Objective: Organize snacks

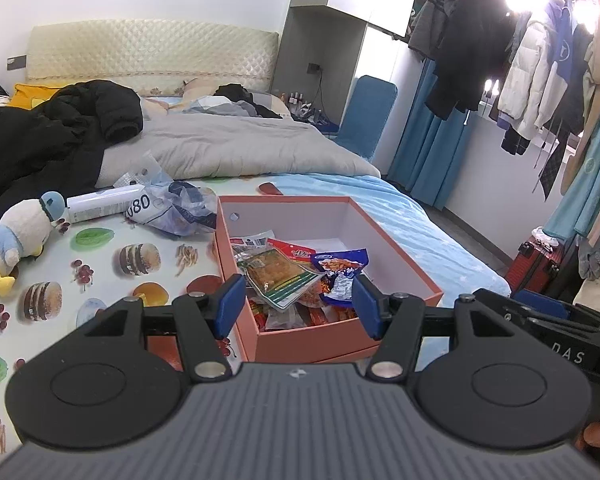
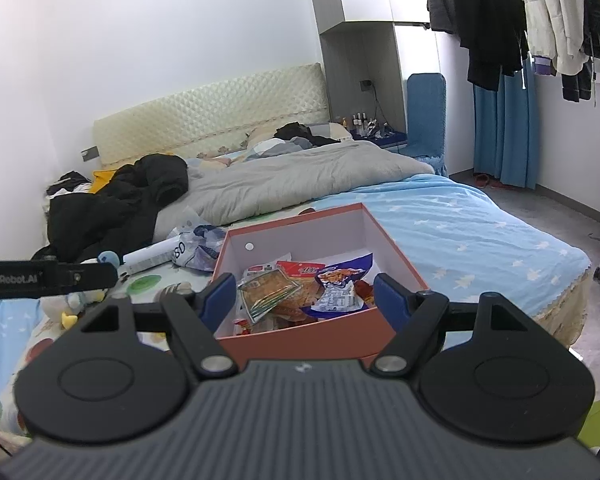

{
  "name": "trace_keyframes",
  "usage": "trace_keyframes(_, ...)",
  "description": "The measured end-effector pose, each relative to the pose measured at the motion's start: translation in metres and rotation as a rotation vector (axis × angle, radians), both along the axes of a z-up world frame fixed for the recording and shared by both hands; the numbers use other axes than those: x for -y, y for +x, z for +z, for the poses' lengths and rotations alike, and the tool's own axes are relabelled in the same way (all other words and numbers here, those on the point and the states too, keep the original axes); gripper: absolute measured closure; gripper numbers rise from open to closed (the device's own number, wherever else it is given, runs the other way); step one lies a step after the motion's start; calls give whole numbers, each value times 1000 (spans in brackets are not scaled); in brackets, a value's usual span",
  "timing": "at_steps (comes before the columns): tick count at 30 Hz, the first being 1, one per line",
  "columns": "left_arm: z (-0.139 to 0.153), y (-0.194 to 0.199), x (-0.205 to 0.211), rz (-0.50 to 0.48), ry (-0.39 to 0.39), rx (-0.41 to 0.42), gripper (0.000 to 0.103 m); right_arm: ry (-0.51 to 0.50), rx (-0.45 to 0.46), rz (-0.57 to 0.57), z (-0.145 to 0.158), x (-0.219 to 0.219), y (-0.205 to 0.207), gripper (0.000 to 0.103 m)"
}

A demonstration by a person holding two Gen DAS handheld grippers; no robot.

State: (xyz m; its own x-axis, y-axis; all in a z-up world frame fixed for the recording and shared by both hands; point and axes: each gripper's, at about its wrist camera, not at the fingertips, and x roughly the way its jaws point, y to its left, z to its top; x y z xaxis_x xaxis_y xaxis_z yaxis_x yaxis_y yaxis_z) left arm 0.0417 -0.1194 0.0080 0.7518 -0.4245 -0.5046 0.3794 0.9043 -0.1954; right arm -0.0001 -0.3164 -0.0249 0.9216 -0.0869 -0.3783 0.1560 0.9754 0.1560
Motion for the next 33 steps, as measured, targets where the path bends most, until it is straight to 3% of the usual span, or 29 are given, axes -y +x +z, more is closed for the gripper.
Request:
trace_keyframes(28, -1, 3, -7, 12, 3, -5, 38, -7, 2, -21, -1, 0, 0, 26)
trace_keyframes(30, 0, 4, -8, 17, 3, -6, 18, -6, 2, -22, -1, 0, 0, 26)
trace_keyframes(33, 0, 5, -8, 13, 14, 4, 10, -14, 7, -16, -1, 0, -1, 26)
